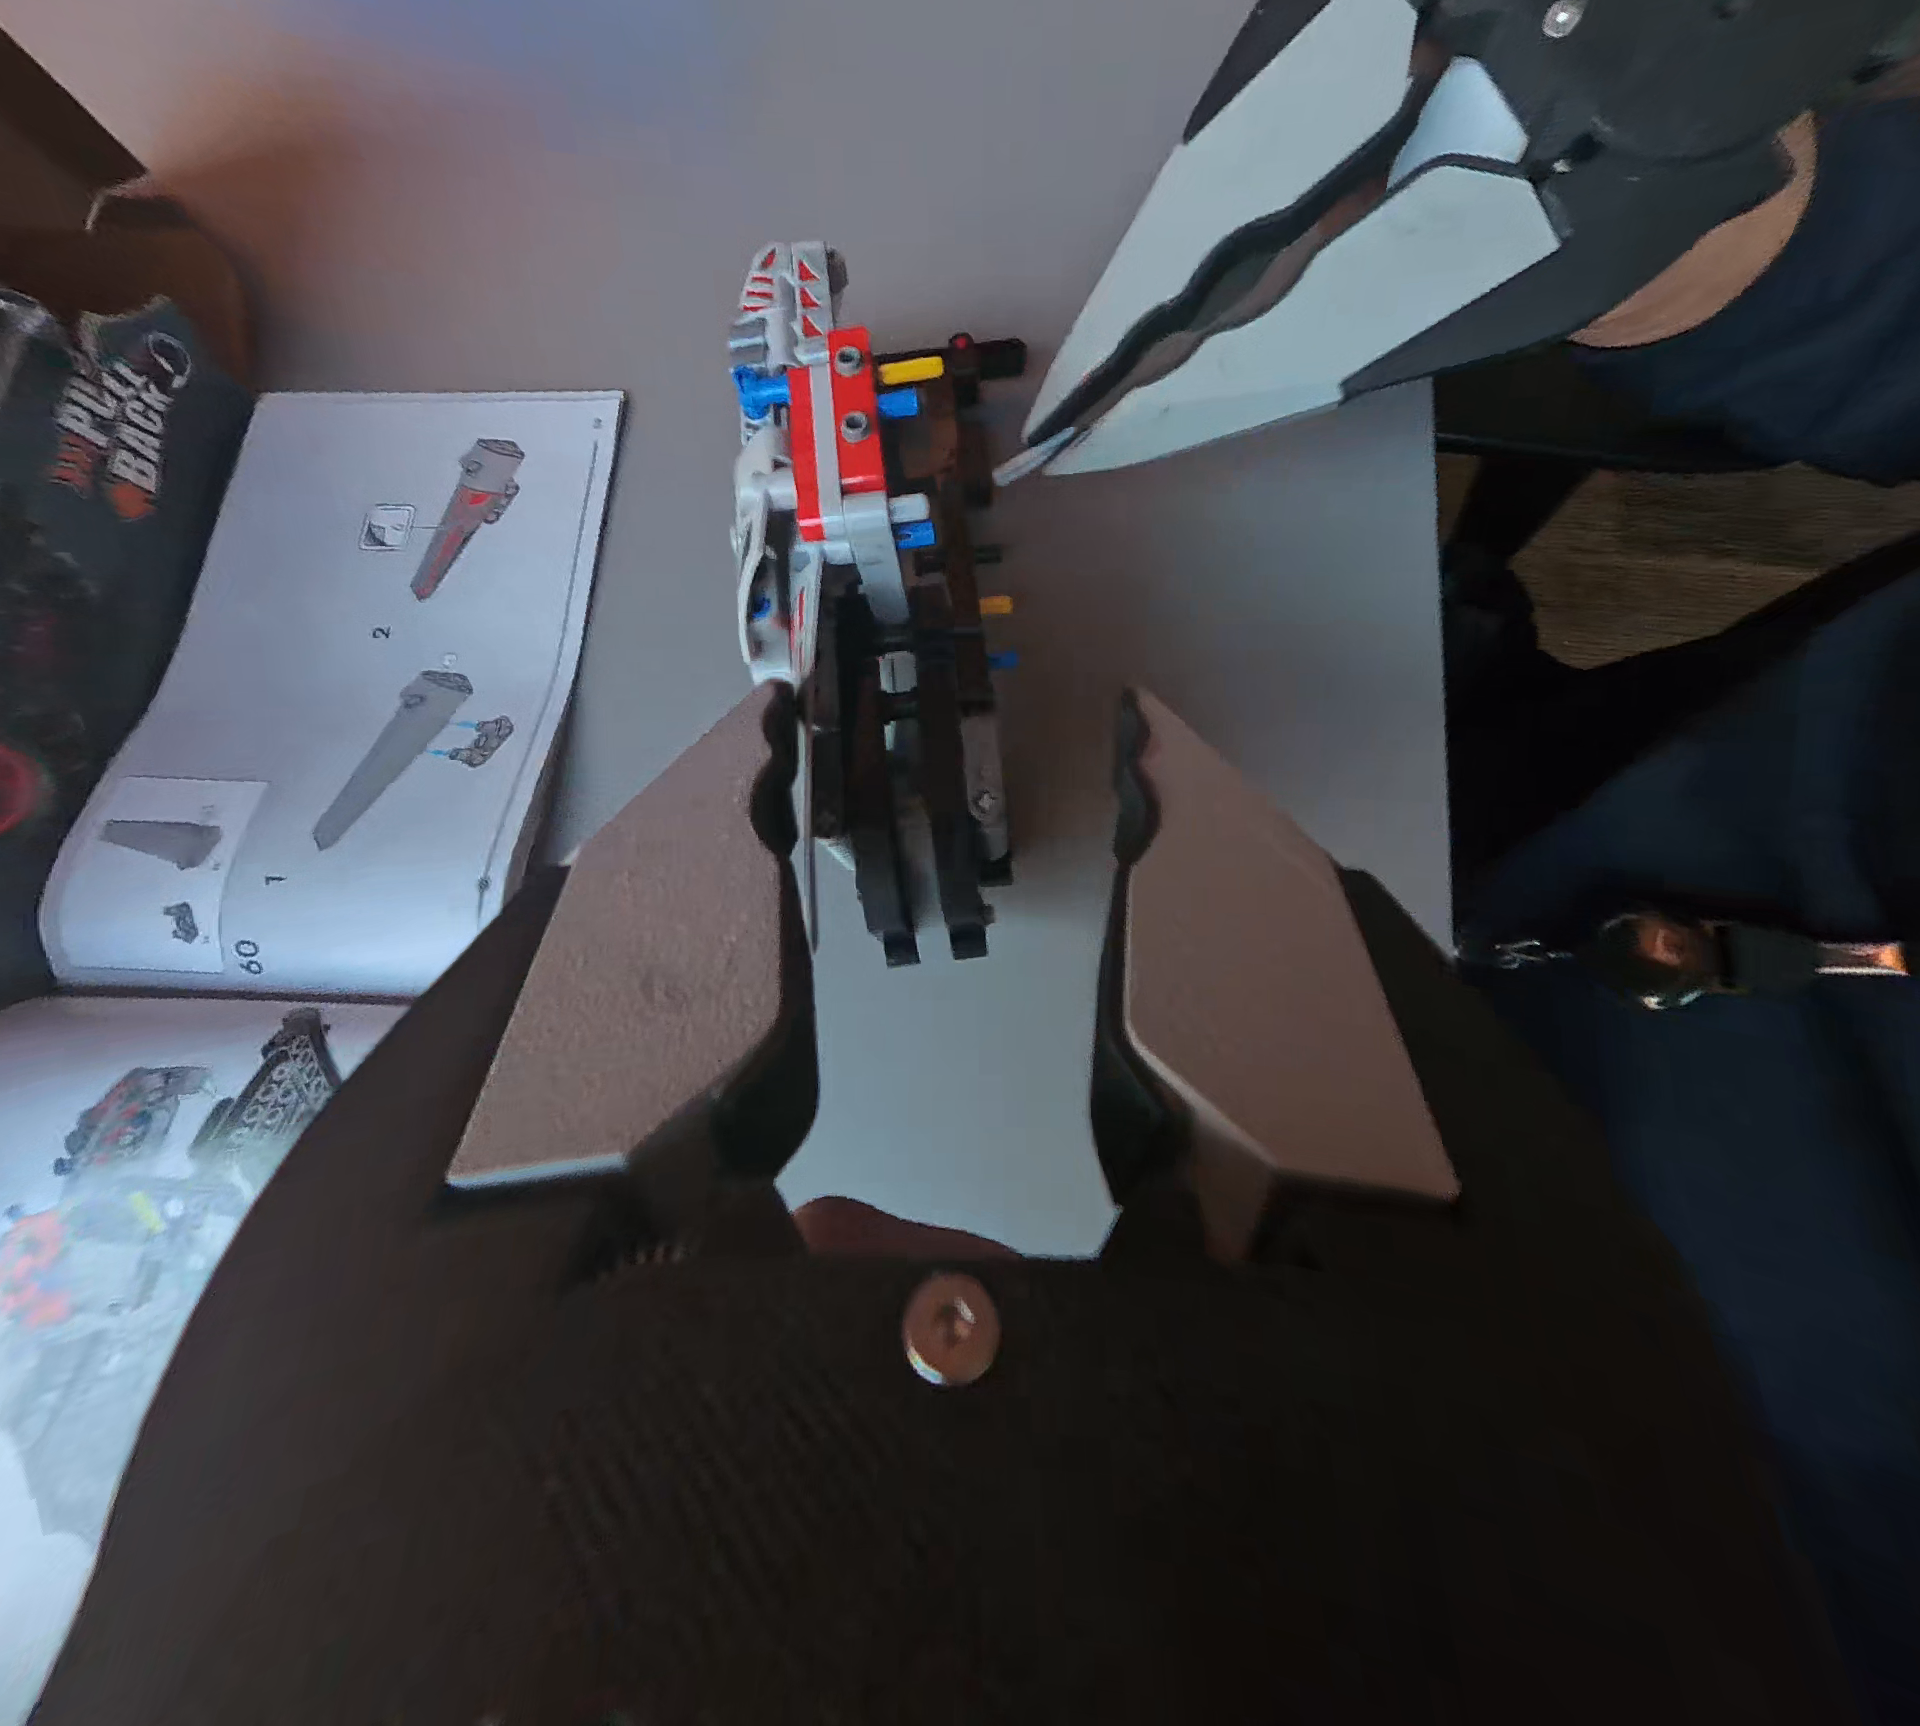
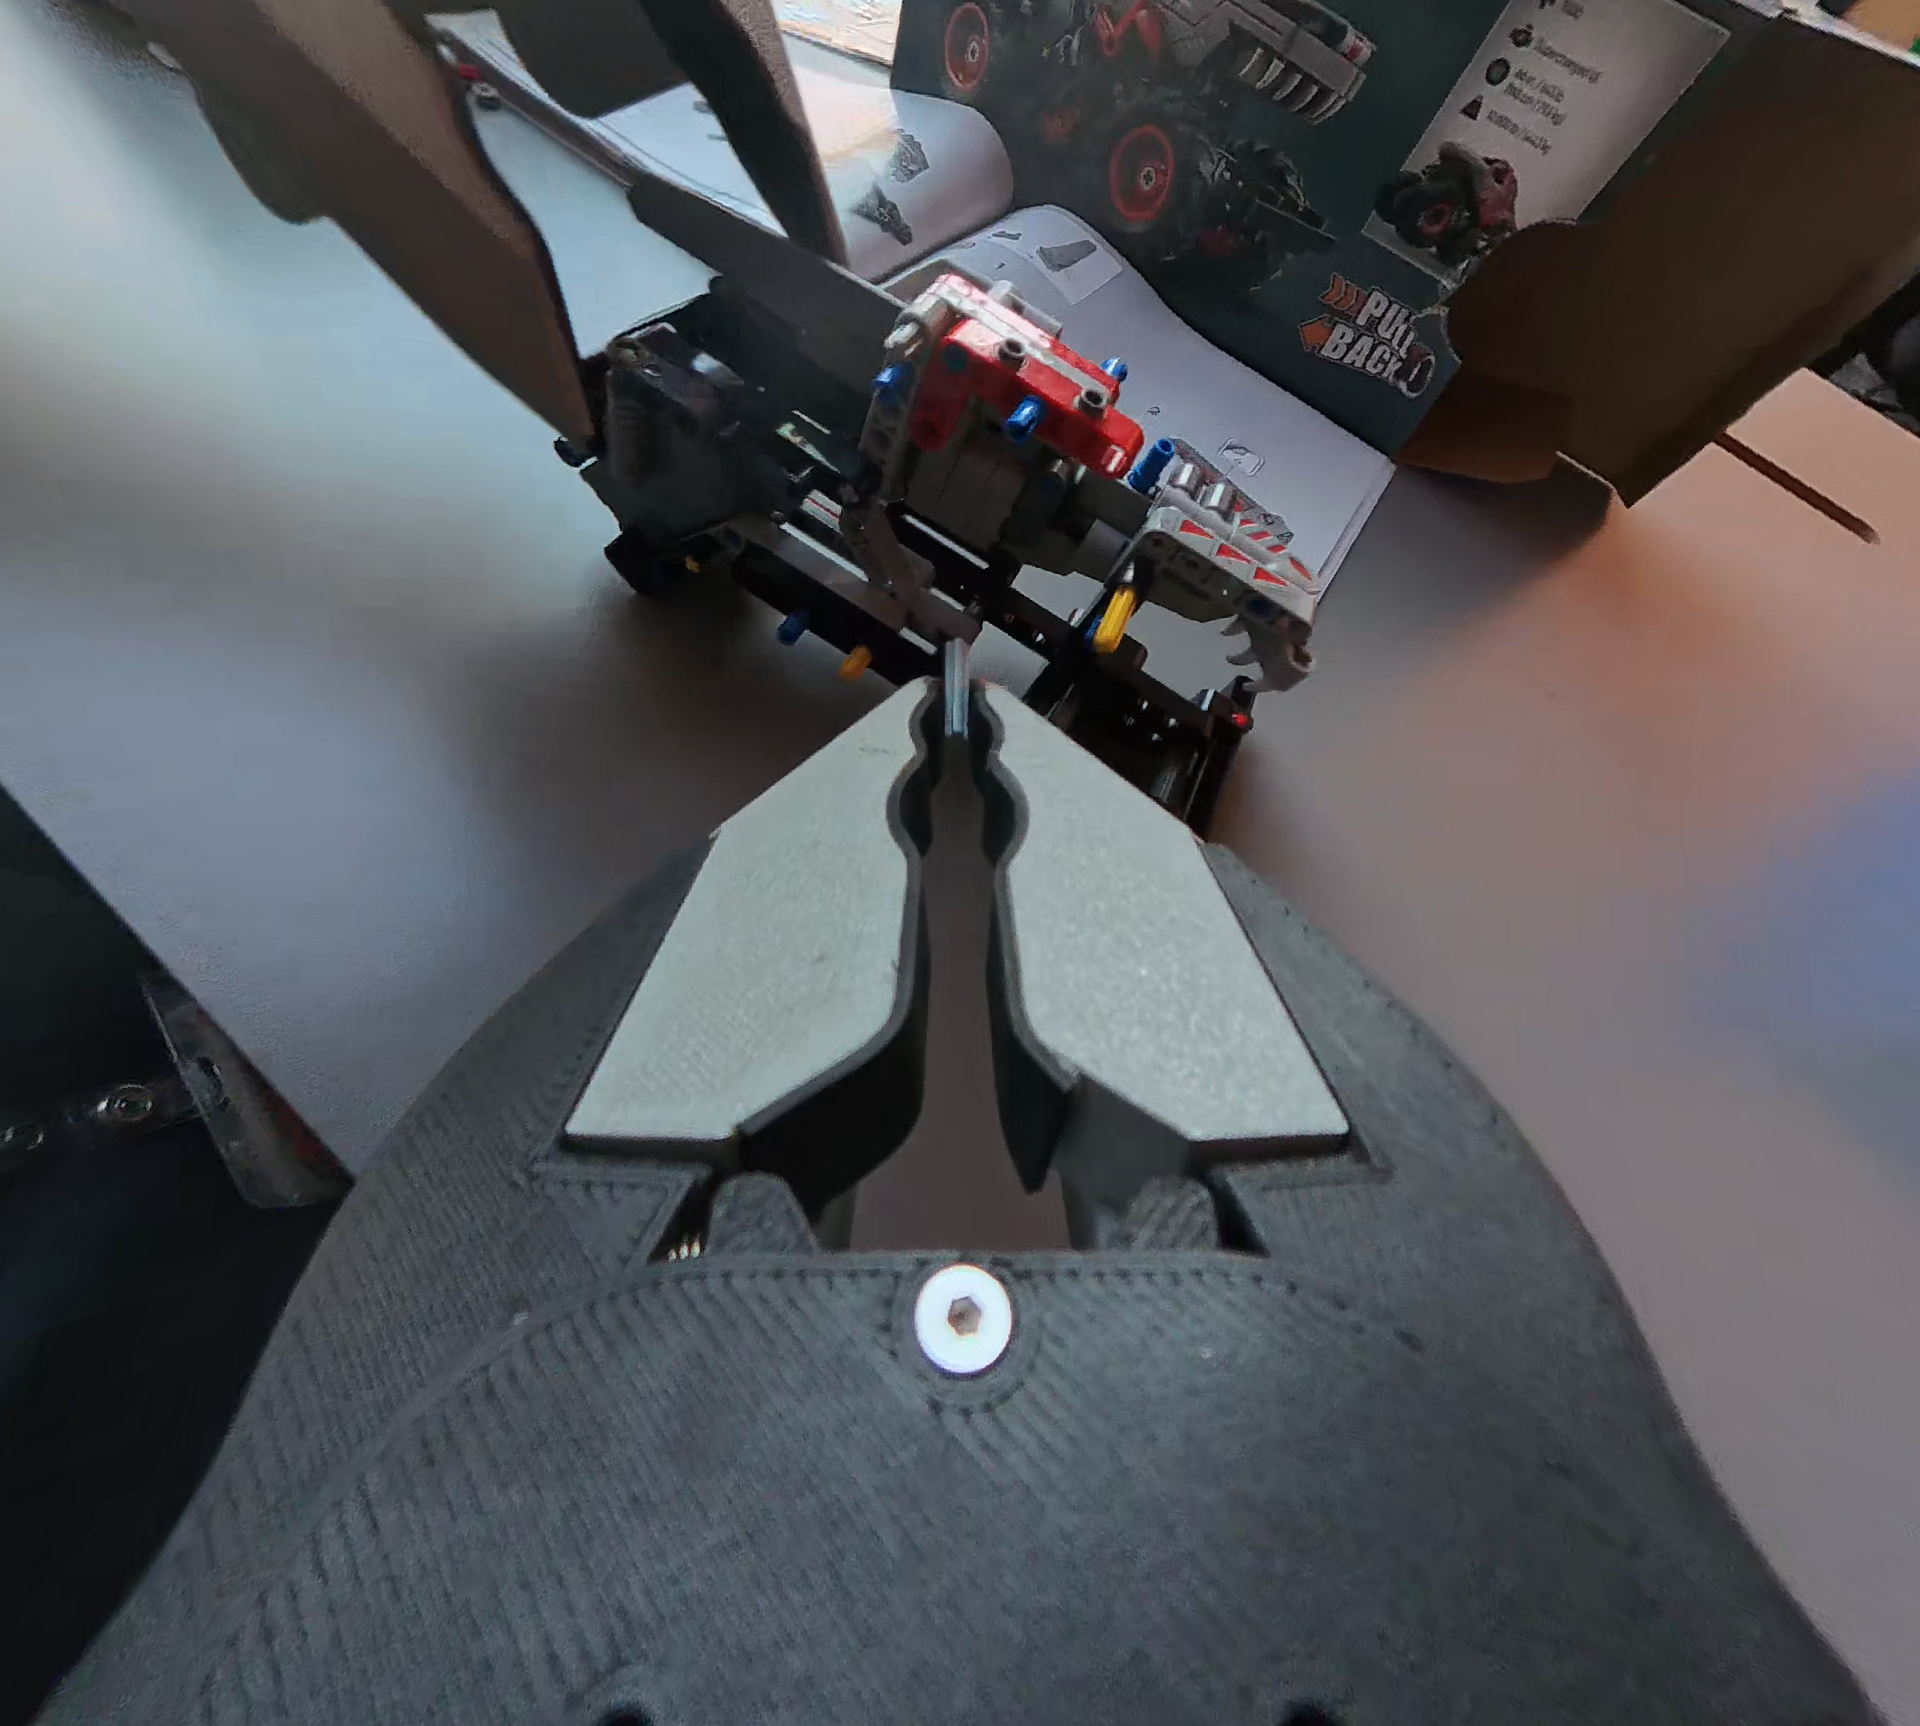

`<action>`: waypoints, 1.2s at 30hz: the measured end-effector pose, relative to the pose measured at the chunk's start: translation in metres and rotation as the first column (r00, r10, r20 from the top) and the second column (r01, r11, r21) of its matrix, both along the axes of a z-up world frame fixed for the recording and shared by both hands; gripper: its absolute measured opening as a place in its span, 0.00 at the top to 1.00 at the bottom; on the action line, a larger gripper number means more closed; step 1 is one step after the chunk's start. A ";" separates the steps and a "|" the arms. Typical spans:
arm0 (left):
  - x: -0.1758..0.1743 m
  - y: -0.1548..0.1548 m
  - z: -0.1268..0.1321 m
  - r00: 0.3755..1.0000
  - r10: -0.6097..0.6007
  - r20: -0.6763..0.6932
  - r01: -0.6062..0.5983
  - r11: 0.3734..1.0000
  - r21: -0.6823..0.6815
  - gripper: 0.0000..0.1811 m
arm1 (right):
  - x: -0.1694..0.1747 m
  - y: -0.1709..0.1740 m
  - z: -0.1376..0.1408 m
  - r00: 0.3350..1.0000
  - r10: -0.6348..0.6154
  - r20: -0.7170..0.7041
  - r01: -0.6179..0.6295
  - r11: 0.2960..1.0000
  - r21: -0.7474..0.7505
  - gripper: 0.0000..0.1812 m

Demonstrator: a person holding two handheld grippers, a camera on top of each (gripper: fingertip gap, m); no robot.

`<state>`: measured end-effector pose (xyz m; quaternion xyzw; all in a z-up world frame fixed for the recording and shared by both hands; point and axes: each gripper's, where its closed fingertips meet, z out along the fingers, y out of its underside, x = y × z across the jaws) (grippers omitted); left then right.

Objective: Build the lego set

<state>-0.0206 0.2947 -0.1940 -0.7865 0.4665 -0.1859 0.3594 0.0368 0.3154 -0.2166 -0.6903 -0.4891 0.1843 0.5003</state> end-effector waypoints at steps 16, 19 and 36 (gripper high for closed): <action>-0.011 0.019 0.024 0.977 0.055 0.208 -0.051 0.998 -0.023 0.74 | -0.008 0.013 -0.011 0.999 0.034 0.042 -0.034 0.999 -0.009 0.99; -0.007 0.030 0.019 0.976 0.037 0.216 -0.031 0.999 -0.031 0.74 | -0.008 0.014 -0.011 0.999 0.042 0.034 -0.042 0.999 -0.021 0.99; 0.018 0.020 -0.009 0.965 -0.164 0.207 0.187 0.977 -0.098 0.67 | -0.006 0.012 -0.011 0.997 0.083 -0.010 -0.084 0.992 -0.093 0.99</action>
